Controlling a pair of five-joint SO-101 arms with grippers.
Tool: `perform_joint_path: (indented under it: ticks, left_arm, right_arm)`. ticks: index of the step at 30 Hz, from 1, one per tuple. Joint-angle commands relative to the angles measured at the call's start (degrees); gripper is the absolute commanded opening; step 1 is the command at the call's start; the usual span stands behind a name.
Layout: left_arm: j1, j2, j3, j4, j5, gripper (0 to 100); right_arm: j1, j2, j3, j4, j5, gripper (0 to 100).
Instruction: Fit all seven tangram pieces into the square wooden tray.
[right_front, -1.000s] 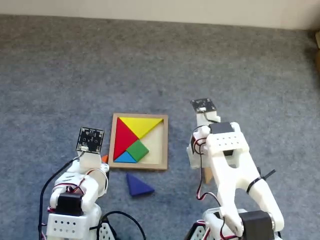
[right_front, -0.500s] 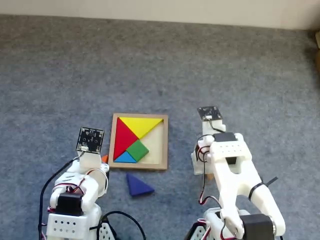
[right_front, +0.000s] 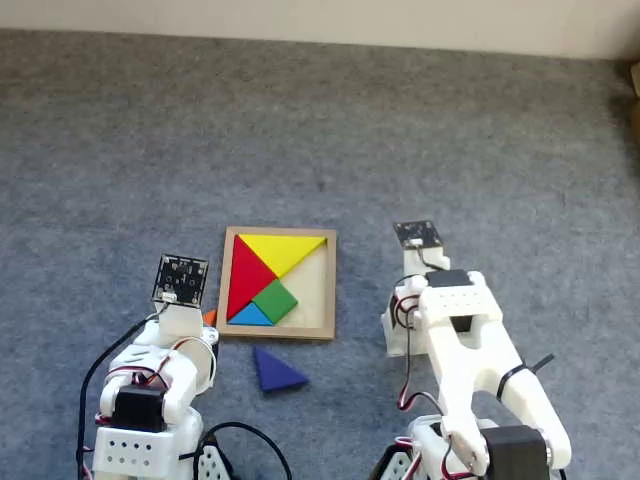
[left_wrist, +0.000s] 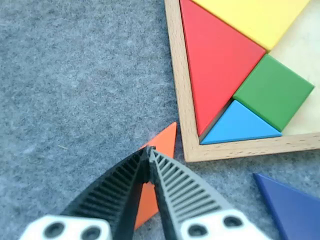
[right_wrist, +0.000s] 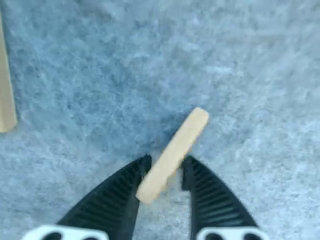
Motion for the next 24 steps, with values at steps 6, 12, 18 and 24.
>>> perform_joint_path:
  ticks: [6, 12, 18, 24]
  left_arm:
    - [-0.04, 0.04, 1.19, 0.26, 0.53, 1]
    - [-0.04, 0.04, 1.19, 0.26, 0.53, 1]
    - [-0.04, 0.04, 1.19, 0.26, 0.53, 1]
    - [-0.04, 0.04, 1.19, 0.26, 0.53, 1]
  right_arm:
    - [0.40, -1.63, -0.84, -0.57, -0.09, 3.8]
    - [0.40, -1.63, -0.84, -0.57, -0.09, 3.7]
    - [0.57, -1.63, -0.84, -0.48, -2.29, 4.2]
    - [0.75, -1.71, -1.10, -0.48, -11.52, 8.0]
